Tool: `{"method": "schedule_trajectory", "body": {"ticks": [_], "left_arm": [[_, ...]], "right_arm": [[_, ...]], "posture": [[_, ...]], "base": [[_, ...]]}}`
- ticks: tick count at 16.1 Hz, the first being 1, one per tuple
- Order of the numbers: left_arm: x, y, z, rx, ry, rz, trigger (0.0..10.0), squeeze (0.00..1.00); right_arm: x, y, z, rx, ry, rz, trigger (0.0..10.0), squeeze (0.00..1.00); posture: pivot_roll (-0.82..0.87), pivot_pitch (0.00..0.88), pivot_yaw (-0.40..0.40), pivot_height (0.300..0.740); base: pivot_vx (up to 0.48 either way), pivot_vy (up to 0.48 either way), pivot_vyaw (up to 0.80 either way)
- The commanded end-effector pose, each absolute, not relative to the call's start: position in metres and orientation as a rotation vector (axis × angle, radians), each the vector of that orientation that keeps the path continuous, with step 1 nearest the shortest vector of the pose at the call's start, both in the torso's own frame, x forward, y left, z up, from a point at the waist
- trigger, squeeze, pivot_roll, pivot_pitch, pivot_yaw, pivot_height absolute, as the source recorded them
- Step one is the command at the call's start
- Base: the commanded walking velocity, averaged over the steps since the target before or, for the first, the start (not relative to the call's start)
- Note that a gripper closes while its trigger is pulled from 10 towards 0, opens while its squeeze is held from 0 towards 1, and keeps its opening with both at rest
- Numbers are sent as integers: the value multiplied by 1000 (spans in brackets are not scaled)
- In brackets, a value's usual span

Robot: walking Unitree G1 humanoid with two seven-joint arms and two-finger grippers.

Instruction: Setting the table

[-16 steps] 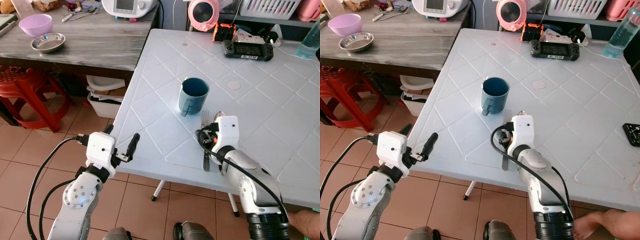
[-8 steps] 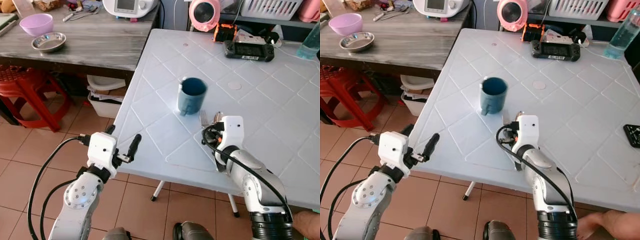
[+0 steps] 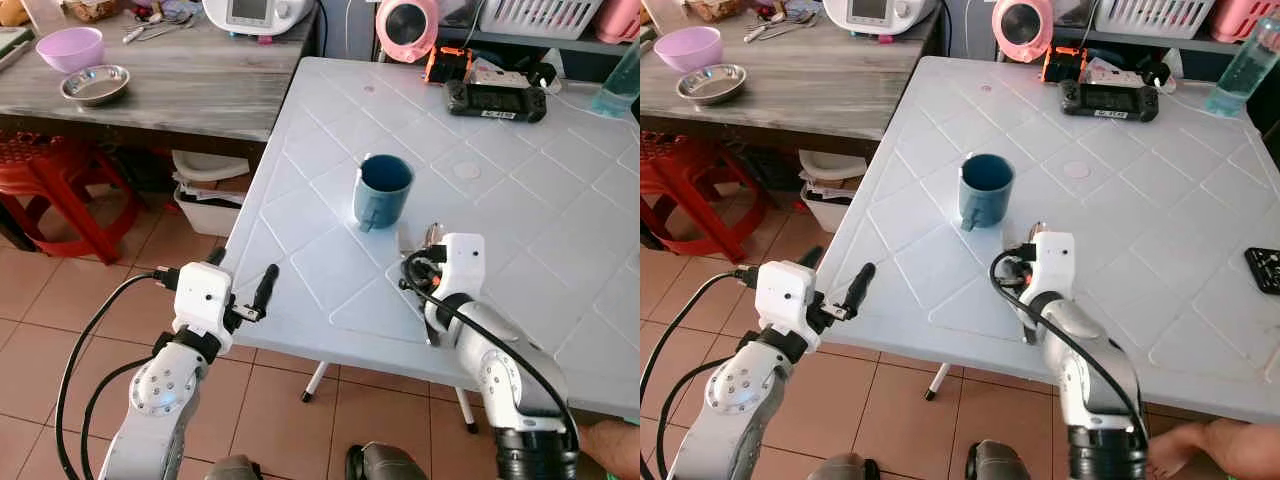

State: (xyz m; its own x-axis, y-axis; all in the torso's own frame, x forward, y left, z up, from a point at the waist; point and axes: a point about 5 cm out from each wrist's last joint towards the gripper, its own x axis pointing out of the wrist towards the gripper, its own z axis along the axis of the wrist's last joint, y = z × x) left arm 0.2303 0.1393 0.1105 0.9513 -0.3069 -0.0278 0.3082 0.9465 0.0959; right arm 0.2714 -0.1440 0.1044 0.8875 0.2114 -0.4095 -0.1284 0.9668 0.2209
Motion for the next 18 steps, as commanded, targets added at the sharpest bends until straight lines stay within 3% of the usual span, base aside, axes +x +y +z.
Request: {"method": "schedule_trajectory", "body": {"ticks": [1,5,6,7,16,18], "left_arm": [[232,141,111,107,22,-292,10000,0],[236,143,107,69,64,-239,10000,0],[236,143,106,59,79,-237,10000,0],[237,143,106,61,81,-236,10000,0],[242,139,107,42,83,-252,10000,0],[241,138,109,43,58,-263,10000,0]], "right_arm": [[260,-134,82,237,582,207,0,0],[258,-123,85,264,590,229,0,0],[256,-121,84,271,599,234,8706,0],[255,-120,84,270,602,235,10000,0],[256,-121,82,272,613,226,10000,0],[256,-122,83,274,612,222,10000,0]], "posture": [[12,83,3,740],[12,81,1,740],[11,79,0,740],[11,79,0,740],[3,68,2,740],[2,68,1,740]], "base": [[0,0,0],[0,0,0],[0,0,0],[0,0,0],[0,445,0],[0,0,0]]}}
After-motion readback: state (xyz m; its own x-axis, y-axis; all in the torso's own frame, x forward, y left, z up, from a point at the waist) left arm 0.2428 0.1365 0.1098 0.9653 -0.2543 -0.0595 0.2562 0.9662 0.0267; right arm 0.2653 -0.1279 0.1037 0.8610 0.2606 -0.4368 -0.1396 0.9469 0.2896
